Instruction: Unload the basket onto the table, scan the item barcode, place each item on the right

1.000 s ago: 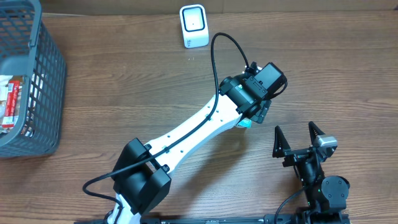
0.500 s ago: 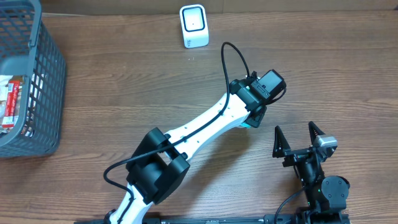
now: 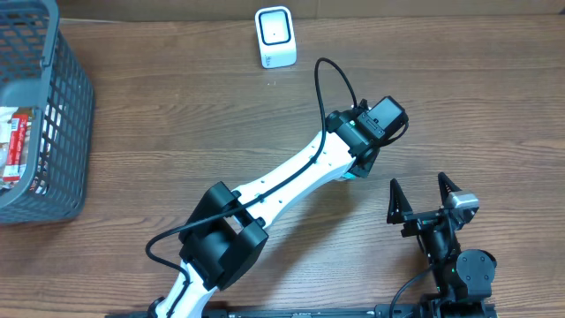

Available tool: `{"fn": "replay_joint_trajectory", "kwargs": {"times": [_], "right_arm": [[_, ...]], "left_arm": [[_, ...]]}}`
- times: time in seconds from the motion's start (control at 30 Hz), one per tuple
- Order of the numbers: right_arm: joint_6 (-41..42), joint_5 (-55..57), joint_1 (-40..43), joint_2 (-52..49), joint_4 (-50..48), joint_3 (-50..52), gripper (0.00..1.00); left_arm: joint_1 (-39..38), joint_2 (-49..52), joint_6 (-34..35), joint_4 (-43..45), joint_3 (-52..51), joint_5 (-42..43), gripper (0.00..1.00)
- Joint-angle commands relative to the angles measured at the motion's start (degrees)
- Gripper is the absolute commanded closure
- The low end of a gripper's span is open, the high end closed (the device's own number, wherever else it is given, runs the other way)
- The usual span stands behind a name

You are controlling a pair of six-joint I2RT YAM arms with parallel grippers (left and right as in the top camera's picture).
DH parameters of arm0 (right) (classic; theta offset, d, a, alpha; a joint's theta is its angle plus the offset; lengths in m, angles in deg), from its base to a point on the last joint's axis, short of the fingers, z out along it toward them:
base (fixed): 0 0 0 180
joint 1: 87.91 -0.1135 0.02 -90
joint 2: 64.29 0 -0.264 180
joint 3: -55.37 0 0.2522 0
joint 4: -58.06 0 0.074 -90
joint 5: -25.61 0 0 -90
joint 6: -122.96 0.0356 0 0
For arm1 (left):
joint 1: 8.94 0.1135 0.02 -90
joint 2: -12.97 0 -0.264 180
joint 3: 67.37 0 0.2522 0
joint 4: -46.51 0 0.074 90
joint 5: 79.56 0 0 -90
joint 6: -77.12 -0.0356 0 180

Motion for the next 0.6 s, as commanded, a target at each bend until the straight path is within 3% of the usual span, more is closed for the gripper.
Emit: {"fn": "replay_joint_trajectory", "kwargs": {"times": [0.0,0.3,0.57], "right_arm": [[0.13,0.11,0.07,0.50,-0.17,0.61,0.00],[0.13,0.11,0.07,0.52,-0.17,0.61,0.00],[0.13,0.11,0.07,0.52,-0.17,0.61,0.00]], "left_arm": [[0.37,-1.49,0.02,-0.79,2.78,0.37,0.59],[4.87,-1.55,3.28,-2.45,2.84,-0.13,0.67],[10.82,-1.53,3.06,-3.10,2.82,3.02,0.68]]}}
